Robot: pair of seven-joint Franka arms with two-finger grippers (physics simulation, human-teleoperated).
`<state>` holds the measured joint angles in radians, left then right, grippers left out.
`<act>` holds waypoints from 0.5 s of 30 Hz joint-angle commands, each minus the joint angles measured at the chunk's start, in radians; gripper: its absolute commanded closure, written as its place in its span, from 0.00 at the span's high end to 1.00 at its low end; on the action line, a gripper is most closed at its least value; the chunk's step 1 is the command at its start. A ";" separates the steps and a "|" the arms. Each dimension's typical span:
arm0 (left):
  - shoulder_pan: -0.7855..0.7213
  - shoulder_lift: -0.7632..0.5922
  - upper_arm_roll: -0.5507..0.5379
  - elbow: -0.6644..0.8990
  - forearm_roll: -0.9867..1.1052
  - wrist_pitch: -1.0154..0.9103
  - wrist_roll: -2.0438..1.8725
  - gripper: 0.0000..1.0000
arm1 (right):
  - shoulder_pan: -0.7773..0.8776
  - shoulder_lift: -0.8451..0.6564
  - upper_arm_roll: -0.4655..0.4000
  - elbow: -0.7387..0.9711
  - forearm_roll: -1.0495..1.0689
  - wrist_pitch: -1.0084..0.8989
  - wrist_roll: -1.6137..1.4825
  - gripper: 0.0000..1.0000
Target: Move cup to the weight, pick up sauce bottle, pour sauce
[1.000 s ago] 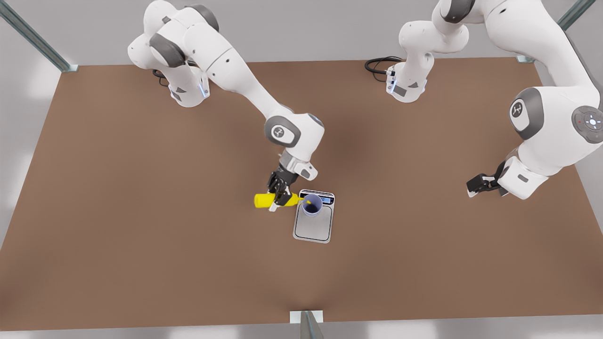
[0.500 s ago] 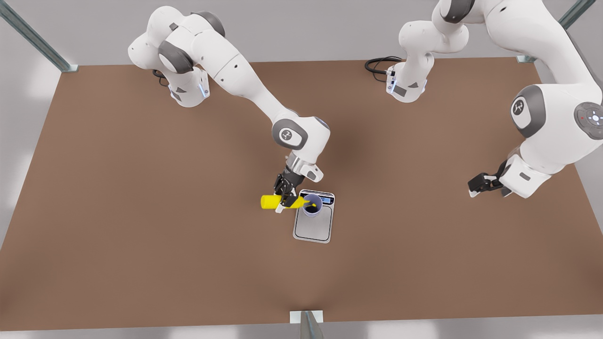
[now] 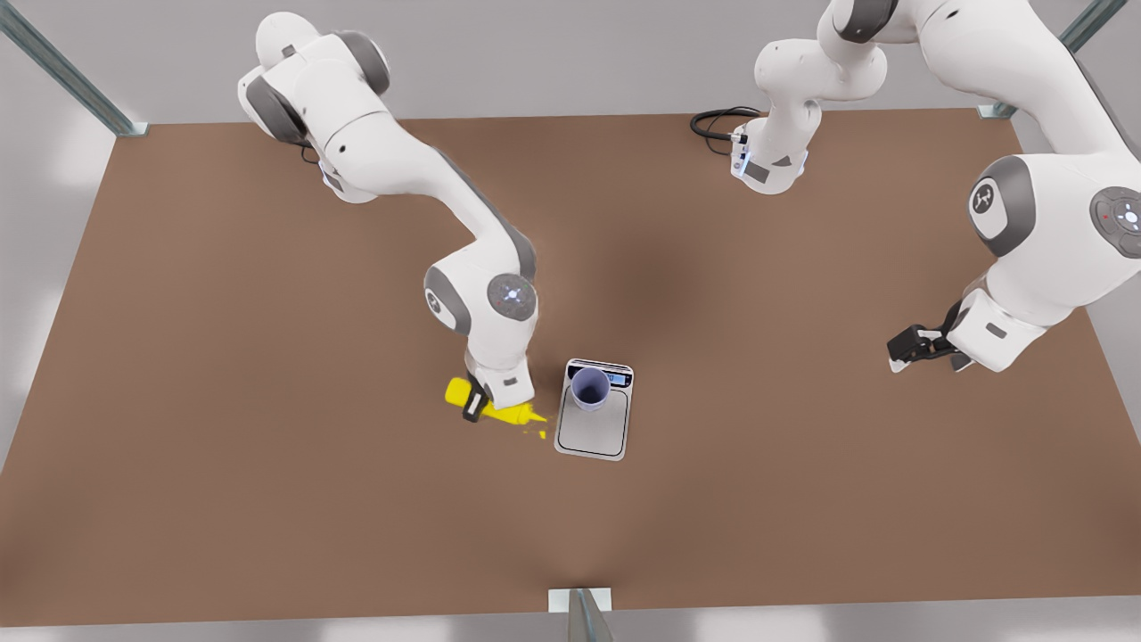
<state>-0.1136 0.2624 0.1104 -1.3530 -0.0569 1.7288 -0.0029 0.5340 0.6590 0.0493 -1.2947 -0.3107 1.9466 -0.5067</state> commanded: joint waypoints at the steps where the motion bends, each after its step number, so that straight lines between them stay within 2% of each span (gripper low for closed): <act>1: 0.000 0.000 0.000 0.000 0.000 0.000 0.000 1.00 | -0.017 -0.006 0.000 0.000 0.025 0.000 -0.030 0.60; 5: 0.000 0.000 0.000 0.000 0.000 0.000 0.001 1.00 | -0.218 -0.039 -0.002 -0.011 0.318 0.003 -0.625 0.60; 9: 0.000 0.000 0.000 0.000 0.000 0.000 0.001 1.00 | -0.430 -0.041 -0.003 -0.067 0.619 -0.017 -1.095 0.60; 15: -0.001 0.001 0.000 0.000 0.000 0.002 0.001 1.00 | -0.516 -0.013 -0.003 -0.163 1.007 -0.120 -1.397 0.60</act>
<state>-0.1148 0.2639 0.1104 -1.3530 -0.0569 1.7303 -0.0015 0.0114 0.6548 0.0460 -1.4573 0.7382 1.8023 -1.9283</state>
